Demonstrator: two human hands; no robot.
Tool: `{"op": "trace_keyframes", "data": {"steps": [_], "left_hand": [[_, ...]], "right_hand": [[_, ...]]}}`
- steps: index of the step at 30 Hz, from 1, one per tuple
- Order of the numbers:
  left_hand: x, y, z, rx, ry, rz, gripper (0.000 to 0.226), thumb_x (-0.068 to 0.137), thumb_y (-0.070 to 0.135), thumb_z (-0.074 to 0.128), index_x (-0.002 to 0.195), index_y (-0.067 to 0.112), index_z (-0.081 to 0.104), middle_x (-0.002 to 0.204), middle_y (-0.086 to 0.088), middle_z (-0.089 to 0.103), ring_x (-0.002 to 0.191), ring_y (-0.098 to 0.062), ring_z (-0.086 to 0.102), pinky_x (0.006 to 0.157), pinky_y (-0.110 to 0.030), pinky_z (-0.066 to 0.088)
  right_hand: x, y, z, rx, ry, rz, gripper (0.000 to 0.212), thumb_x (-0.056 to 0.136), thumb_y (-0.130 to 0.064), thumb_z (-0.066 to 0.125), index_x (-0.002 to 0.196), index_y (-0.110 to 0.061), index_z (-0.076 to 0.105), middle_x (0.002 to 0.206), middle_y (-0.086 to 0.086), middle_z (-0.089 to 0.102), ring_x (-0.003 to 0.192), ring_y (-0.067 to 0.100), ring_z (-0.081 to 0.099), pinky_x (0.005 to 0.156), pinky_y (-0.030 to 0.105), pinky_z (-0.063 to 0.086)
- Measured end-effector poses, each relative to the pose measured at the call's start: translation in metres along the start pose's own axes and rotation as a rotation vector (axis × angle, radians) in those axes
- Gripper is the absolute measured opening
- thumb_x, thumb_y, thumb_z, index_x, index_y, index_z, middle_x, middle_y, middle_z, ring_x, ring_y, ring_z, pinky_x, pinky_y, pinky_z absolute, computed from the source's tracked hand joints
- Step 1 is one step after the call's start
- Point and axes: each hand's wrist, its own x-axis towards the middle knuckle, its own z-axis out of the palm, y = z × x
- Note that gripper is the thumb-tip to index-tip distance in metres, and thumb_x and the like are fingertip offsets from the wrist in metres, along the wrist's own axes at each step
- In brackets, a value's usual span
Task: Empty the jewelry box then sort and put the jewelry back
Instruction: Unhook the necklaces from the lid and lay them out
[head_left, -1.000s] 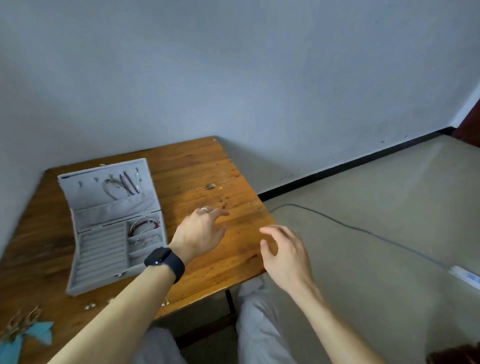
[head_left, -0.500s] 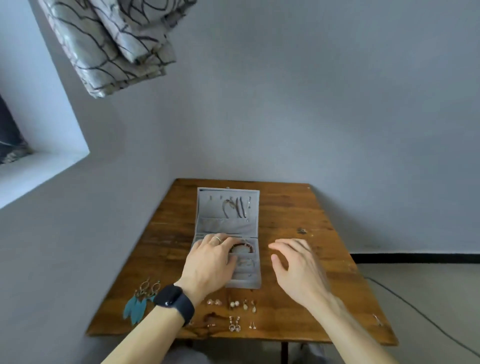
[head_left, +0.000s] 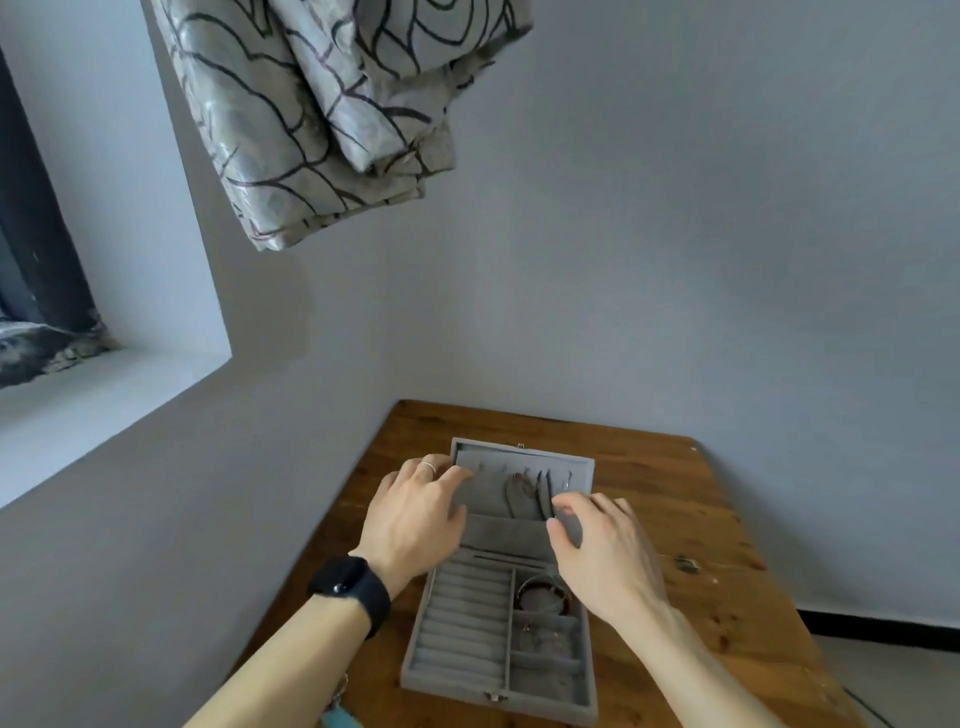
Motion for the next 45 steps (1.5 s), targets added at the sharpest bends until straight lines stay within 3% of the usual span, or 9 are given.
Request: {"op": "trace_keyframes", "data": {"steps": [3,10,16,24,30,34,37,40,45], "left_hand": [[0.027,-0.006,0.007,-0.023,-0.008,-0.031,0.055,0.099,0.036,0.05,0.151,0.038,0.032,0.16,0.0,0.029,0.146,-0.023,0.029,0.113,-0.039,0.034],[0.067,-0.015,0.027,-0.144,-0.106,-0.099,0.071,0.096,0.035,0.055,0.157,0.035,0.018,0.165,-0.002,0.015,0.145,-0.03,0.029,0.11,-0.042,0.04],[0.077,-0.022,0.046,-0.193,-0.099,-0.047,0.057,0.103,0.031,0.047,0.156,0.027,0.027,0.162,0.0,0.022,0.139,-0.023,0.04,0.097,-0.039,0.053],[0.074,-0.026,0.053,-0.226,0.056,-0.024,0.05,0.102,0.026,0.055,0.149,0.028,0.038,0.154,0.004,0.03,0.131,-0.015,0.045,0.092,-0.026,0.055],[0.071,-0.027,0.046,-0.203,0.063,-0.009,0.049,0.099,0.031,0.055,0.146,0.032,0.04,0.15,0.007,0.034,0.129,-0.014,0.046,0.088,-0.025,0.055],[0.076,-0.018,0.027,-0.163,-0.036,-0.021,0.066,0.091,0.036,0.059,0.151,0.033,0.032,0.156,0.004,0.031,0.138,-0.02,0.037,0.106,-0.033,0.045],[0.082,0.002,-0.006,-0.399,-0.068,-0.006,0.079,0.079,0.041,0.069,0.15,0.035,0.034,0.149,0.003,0.042,0.136,-0.018,0.038,0.104,-0.03,0.04],[0.085,0.032,-0.043,-0.554,-0.005,0.056,0.066,0.08,0.046,0.075,0.14,0.035,0.048,0.128,0.012,0.061,0.118,-0.008,0.055,0.097,-0.026,0.045],[0.073,0.071,-0.084,-0.484,0.095,0.228,0.021,0.096,0.04,0.063,0.11,0.029,0.074,0.102,0.014,0.073,0.093,-0.002,0.066,0.089,-0.027,0.055]], "right_hand": [[0.027,0.0,0.014,-0.009,-0.013,0.047,0.036,0.099,-0.05,0.047,0.128,-0.032,0.057,0.12,-0.011,0.065,0.113,0.018,0.055,0.092,0.03,0.049],[0.064,-0.001,0.041,-0.098,-0.05,0.075,0.04,0.091,-0.065,0.052,0.116,-0.033,0.052,0.108,-0.012,0.064,0.099,0.016,0.063,0.07,0.026,0.05],[0.07,0.001,0.053,-0.179,-0.04,0.062,0.02,0.101,-0.047,0.046,0.104,-0.032,0.058,0.101,-0.011,0.067,0.089,0.016,0.066,0.064,0.026,0.048],[0.09,-0.003,0.036,-0.035,0.191,-0.035,0.011,0.101,-0.036,0.047,0.093,-0.03,0.051,0.083,-0.01,0.063,0.066,0.025,0.061,0.049,0.027,0.037],[0.105,-0.017,0.003,0.075,0.282,-0.172,0.007,0.101,-0.033,0.053,0.097,-0.029,0.055,0.077,-0.012,0.06,0.057,0.01,0.049,0.045,0.014,0.024],[0.104,-0.021,-0.021,0.105,0.286,-0.231,0.009,0.103,-0.036,0.051,0.099,-0.029,0.055,0.084,-0.008,0.065,0.061,0.011,0.056,0.046,0.025,0.042],[0.101,-0.025,-0.043,0.074,0.301,-0.237,0.01,0.102,-0.039,0.05,0.098,-0.031,0.054,0.088,-0.01,0.066,0.073,0.017,0.063,0.058,0.036,0.053],[0.092,-0.029,-0.07,0.04,0.281,-0.27,0.009,0.101,-0.04,0.051,0.099,-0.033,0.056,0.093,-0.013,0.067,0.079,0.014,0.064,0.063,0.034,0.055],[0.063,-0.031,-0.114,0.03,0.25,-0.3,0.011,0.1,-0.042,0.052,0.103,-0.035,0.059,0.097,-0.017,0.067,0.082,0.008,0.062,0.065,0.026,0.053]]}}
